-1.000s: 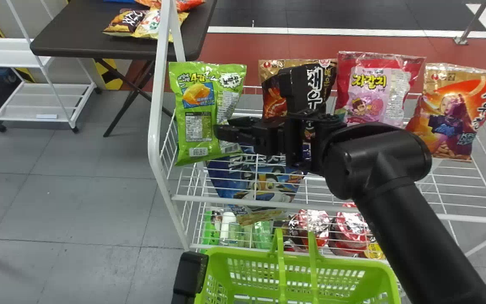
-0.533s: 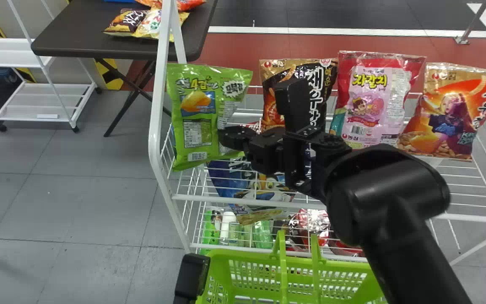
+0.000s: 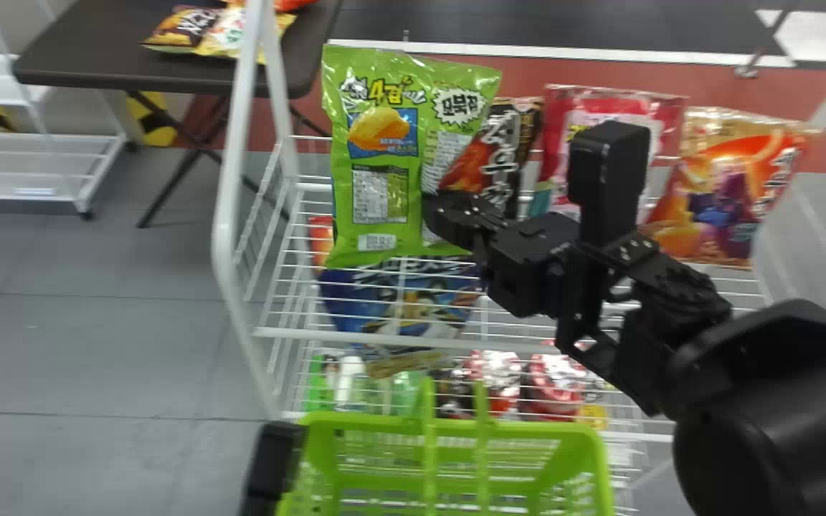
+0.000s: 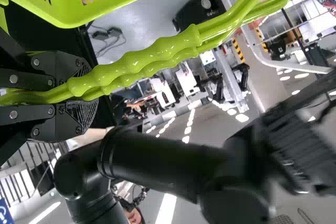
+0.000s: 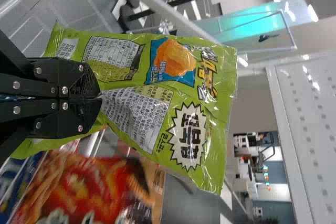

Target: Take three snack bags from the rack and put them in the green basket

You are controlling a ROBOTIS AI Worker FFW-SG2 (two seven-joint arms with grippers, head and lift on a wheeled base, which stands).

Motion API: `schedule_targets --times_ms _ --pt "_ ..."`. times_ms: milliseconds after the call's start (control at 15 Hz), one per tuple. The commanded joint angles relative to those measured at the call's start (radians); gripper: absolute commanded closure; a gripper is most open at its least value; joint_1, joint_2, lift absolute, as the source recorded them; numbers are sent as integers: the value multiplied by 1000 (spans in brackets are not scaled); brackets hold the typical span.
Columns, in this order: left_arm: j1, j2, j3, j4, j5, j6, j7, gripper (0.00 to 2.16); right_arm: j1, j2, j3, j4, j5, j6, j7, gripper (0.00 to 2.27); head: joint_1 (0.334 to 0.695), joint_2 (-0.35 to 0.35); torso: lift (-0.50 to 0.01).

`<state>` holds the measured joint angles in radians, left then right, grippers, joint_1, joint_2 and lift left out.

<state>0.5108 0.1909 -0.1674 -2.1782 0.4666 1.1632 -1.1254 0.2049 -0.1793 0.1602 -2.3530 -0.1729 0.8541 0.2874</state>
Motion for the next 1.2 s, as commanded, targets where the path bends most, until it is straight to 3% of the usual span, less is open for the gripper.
schedule_targets --times_ms 0,67,200,333,400,600,733,933,1133 --pt "0 -2 8 -6 0 2 6 1393 117 -95 -180 -149 -92 66 -13 2081 695 -180 -10" --pt "-1 -5 8 -6 0 -1 7 1393 166 -114 -263 -198 -146 81 -13 2081 695 -266 -10" --pt "-6 -8 2 -8 -5 2 15 1393 280 -135 -441 -298 -229 161 -8 2081 695 -350 -10" --pt "-6 -11 -1 -11 -16 2 24 1393 372 -129 -602 -376 -318 311 10 2081 695 -350 -10" --pt "-6 -18 3 -9 -16 2 26 1393 396 -109 -659 -394 -356 369 29 2081 695 -350 -10" --pt "-6 -25 -6 -15 -26 2 32 1393 424 93 -801 -477 -372 718 242 2081 695 -350 -10" --pt "-6 -27 -15 -25 -29 2 41 1393 452 164 -829 -499 -375 718 323 2081 695 -350 -10" --pt "-5 -27 -26 -29 -34 2 46 1393 502 165 -772 -488 -355 718 315 2081 695 -350 -10" --pt "-5 -27 -29 -40 -34 2 47 1393 516 139 -577 -385 -211 718 286 2081 695 -350 -10"
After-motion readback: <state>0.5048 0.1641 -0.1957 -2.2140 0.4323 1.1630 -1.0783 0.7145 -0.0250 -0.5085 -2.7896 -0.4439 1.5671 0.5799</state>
